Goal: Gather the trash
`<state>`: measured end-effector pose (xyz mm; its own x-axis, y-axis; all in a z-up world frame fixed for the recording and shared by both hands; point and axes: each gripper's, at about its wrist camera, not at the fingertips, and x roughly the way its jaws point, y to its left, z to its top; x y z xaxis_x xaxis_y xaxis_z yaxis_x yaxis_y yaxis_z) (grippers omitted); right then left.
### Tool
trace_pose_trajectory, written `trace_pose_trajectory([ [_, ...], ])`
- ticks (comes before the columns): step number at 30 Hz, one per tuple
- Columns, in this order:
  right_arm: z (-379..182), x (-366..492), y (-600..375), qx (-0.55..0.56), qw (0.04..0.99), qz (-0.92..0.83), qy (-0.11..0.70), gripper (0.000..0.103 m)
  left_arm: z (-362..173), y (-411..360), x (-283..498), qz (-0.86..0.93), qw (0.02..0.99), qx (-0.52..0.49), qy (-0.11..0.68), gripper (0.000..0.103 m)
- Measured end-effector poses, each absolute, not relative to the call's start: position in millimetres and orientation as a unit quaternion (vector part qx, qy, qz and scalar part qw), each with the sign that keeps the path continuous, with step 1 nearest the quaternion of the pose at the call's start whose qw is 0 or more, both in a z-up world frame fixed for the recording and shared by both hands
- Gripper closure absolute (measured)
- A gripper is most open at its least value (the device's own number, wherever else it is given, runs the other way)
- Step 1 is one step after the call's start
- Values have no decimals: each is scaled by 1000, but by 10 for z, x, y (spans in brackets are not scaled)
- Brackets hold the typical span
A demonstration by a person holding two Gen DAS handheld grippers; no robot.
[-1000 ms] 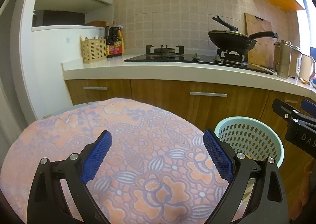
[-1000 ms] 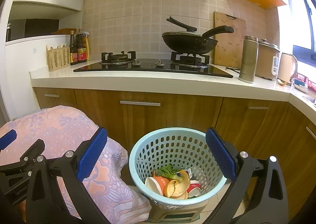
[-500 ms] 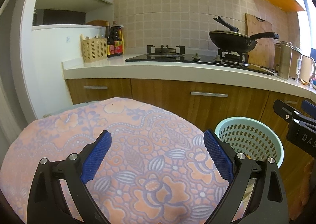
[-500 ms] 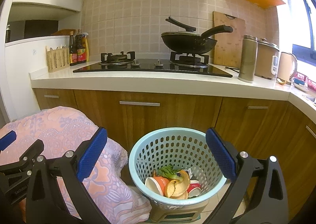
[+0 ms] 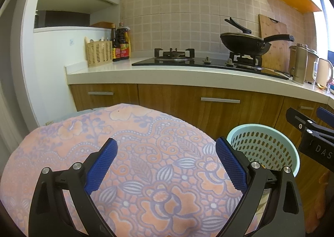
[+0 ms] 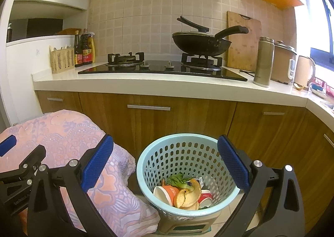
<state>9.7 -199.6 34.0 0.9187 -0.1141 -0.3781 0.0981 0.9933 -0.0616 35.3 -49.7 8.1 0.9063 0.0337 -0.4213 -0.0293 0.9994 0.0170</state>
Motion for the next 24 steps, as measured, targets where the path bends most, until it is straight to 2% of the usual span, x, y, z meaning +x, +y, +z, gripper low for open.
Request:
trace_pose_trajectory([
  [24, 322, 92, -1967, -22, 979, -51, 198, 8, 129, -471, 334, 23, 978, -3, 208, 11],
])
